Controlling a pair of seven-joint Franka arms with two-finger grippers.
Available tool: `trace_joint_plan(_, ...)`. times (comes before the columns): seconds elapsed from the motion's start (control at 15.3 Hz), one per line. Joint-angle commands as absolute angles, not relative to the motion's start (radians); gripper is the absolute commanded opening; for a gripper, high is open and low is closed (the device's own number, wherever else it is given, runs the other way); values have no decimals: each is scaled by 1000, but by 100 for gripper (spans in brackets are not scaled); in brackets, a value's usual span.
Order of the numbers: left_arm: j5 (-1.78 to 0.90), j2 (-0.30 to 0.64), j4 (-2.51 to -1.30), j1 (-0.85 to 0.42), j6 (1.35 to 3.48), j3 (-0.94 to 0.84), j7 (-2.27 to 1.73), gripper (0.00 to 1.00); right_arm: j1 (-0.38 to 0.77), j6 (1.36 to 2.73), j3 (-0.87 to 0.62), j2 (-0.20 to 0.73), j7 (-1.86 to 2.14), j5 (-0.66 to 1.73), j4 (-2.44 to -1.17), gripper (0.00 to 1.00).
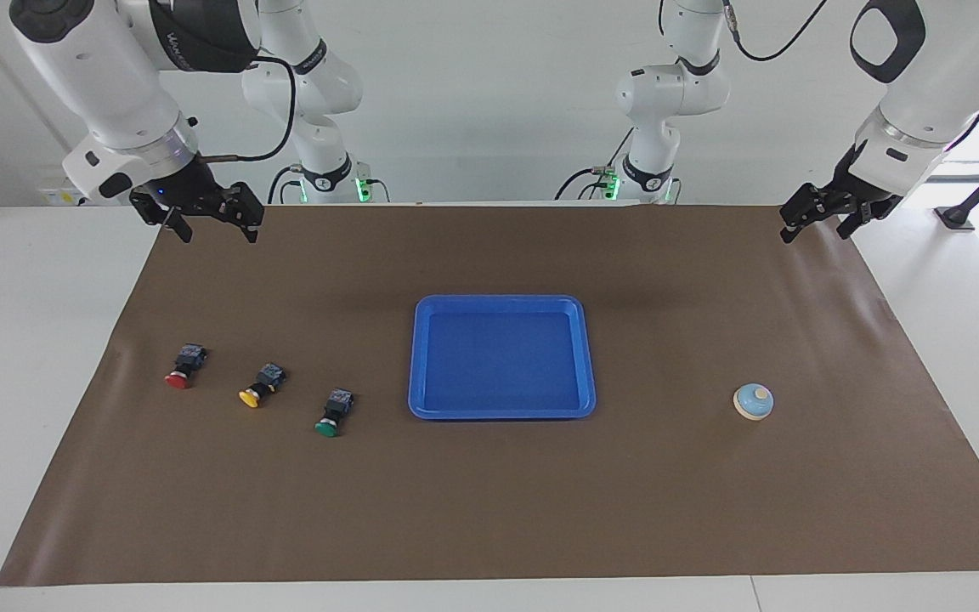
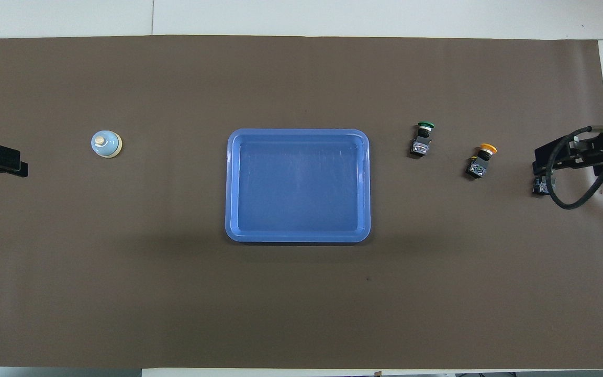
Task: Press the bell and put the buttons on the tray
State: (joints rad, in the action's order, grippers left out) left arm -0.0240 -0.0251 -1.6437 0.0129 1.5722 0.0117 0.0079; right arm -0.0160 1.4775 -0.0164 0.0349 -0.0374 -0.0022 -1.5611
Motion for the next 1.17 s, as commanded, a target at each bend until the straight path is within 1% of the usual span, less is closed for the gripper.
trace_joint_plan(0.0,-15,-29,-1635,6,1566,15,3,100,-29,1468,-26,17,-21,-6,-1577,100)
trace_joint_plan(0.26,-15,-31,-1643,17,1577,15,-6,100,-31,1468,-26,17,-23,-6,-1577,100)
trace_joint_plan(0.33,-12,-28,-1652,17,1638,15,-2,97,-31,1468,-26,17,-23,-6,-1577,100)
trace_joint_plan(0.39,-12,-26,-1672,15,1673,15,-2,66,-29,1468,-26,17,-23,-6,-1577,100)
trace_joint_plan(0.46,-12,-14,-1686,15,1698,15,-2,29,-29,1467,-26,17,-21,-6,-1577,100)
trace_joint_plan(0.52,-12,4,-1690,17,1724,15,-2,0,-29,1466,-26,17,-23,-6,-1577,100)
trace_joint_plan(0.78,-11,136,-1687,18,1840,17,-2,0,-31,1468,-26,17,-21,-6,-1577,100)
trace_joint_plan(1.04,-9,280,-1692,32,2029,15,3,0,-31,1468,-26,17,-23,-6,-1577,100)
trace_joint_plan(1.11,-9,313,-1684,32,2049,15,3,0,-31,1468,-26,17,-23,-6,-1577,100)
